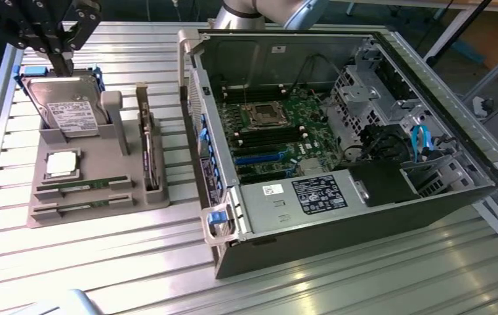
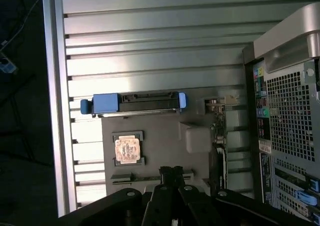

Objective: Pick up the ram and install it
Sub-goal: 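Reach for the ram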

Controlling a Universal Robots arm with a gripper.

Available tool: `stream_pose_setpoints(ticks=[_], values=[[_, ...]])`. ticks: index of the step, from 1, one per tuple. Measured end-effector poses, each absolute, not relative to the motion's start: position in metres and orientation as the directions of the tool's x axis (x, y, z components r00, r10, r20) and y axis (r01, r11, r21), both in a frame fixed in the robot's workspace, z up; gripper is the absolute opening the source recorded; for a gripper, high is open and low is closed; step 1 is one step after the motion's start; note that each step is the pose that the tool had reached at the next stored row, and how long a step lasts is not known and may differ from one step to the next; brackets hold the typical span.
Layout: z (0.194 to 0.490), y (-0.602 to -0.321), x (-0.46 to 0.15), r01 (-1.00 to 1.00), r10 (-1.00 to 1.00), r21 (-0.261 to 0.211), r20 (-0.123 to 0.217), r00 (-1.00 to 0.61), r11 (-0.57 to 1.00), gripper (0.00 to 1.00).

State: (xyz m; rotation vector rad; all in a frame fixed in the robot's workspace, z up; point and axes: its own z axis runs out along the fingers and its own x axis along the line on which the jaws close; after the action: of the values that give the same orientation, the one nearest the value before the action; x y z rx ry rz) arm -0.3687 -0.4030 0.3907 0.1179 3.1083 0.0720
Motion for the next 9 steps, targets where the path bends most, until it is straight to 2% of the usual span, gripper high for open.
stream_pose_setpoints(ticks=[4, 9], values=[[0.391, -0.421, -0.369, 0.075, 0.076, 0.047, -0.028, -0.997, 0.996, 0.10], [0.391, -0.459, -0.369, 0.075, 0.076, 0.047, -0.028, -0.997, 0.996, 0.10]])
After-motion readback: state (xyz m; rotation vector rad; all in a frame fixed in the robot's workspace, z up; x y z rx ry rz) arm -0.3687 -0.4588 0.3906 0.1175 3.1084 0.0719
